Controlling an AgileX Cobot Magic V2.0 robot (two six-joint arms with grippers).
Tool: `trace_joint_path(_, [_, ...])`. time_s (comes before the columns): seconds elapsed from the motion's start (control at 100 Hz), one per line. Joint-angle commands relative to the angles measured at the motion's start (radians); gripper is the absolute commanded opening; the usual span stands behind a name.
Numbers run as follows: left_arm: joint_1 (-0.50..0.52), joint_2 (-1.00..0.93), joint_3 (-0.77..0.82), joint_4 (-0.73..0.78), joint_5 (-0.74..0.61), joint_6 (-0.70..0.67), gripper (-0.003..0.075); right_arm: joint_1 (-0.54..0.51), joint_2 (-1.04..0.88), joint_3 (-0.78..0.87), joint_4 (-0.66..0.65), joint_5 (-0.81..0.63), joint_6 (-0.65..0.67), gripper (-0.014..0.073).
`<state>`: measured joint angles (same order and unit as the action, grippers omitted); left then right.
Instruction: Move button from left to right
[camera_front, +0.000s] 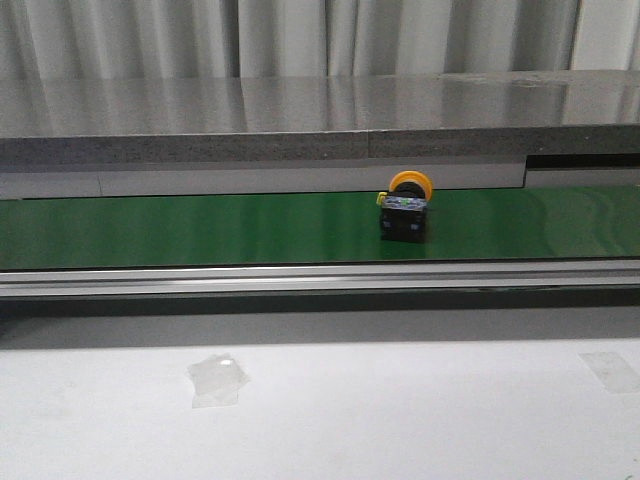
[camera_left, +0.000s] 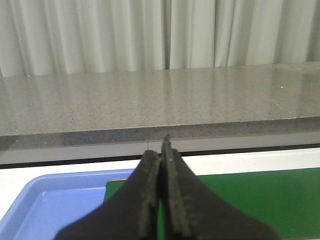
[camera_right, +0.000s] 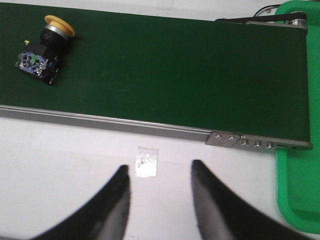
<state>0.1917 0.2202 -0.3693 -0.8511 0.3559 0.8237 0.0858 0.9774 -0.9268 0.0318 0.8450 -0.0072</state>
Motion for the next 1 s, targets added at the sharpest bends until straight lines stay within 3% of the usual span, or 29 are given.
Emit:
trace_joint_path(0.0, [-0.006,0.008,-0.025,-0.030,-0.054,0.000,-0.0020,0.002,-0.008,-0.035,0.010,-0.046,-0.001,0.0605])
trace_joint_path(0.03, [-0.006,0.008,-0.025,-0.030,-0.054,0.000,-0.0020,0.002,-0.008,-0.035,0.010,-0.048,-0.001,0.0638])
trace_joint_path(0.3, [-0.006,0.008,-0.025,-0.030,-0.054,0.000,-0.0020,0.002,0.047,-0.050,0.037,-0.049,-0.001,0.0591])
trace_joint_path(0.99, [-0.006,0.008,-0.025,-0.030,-0.054,0.000,-0.0020,0.002,0.493,-0.307,0.116,-0.051,-0.104,0.0591])
